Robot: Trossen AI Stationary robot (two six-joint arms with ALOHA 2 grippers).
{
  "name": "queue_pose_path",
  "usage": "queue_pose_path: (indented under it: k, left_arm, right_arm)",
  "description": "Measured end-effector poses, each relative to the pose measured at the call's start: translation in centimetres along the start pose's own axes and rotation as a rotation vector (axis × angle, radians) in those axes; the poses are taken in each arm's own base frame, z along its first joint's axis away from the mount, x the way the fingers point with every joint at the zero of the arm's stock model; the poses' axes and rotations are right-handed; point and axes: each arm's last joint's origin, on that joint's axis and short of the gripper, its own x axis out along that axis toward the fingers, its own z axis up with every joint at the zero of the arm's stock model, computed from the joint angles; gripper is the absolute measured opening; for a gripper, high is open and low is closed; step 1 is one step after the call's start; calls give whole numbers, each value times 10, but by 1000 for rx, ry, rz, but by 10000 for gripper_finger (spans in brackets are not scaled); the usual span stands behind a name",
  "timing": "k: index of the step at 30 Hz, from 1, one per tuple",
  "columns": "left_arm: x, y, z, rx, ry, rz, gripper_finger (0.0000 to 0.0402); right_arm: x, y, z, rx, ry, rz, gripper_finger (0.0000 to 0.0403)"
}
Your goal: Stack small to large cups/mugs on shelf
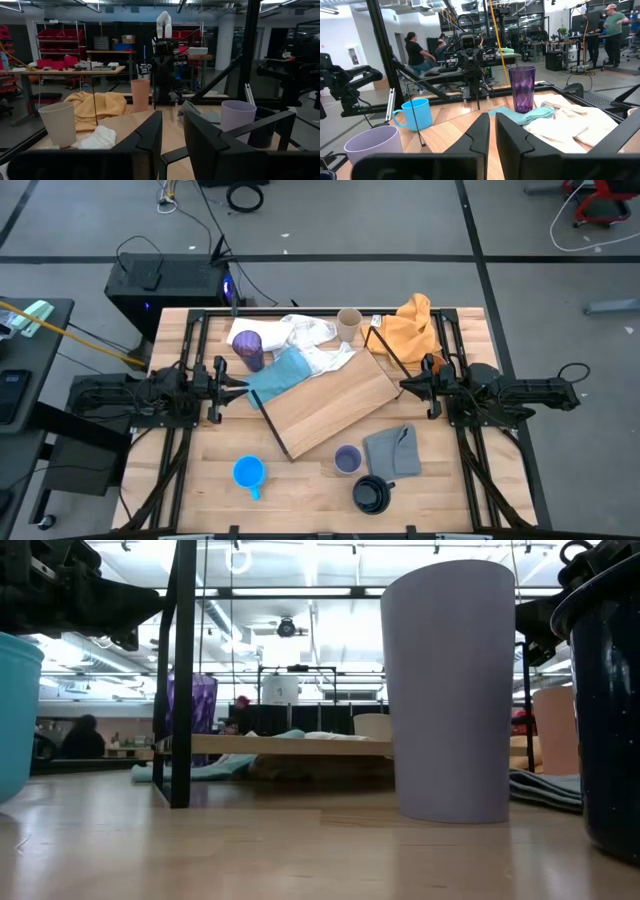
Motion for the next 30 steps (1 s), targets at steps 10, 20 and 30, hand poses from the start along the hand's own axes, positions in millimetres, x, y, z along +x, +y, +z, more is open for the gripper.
queue_pose_path:
  k: [10,20,30]
  left_arm:
    - [0,0,0,0,0,0,84]
    - [0,0,0,0,0,0,90]
    - [0,0,0,0,0,0,81]
  right_arm:
    - [0,0,0,0,0,0,38]
    - [0,0,0,0,0,0,38]
    - [0,0,0,0,0,0,38]
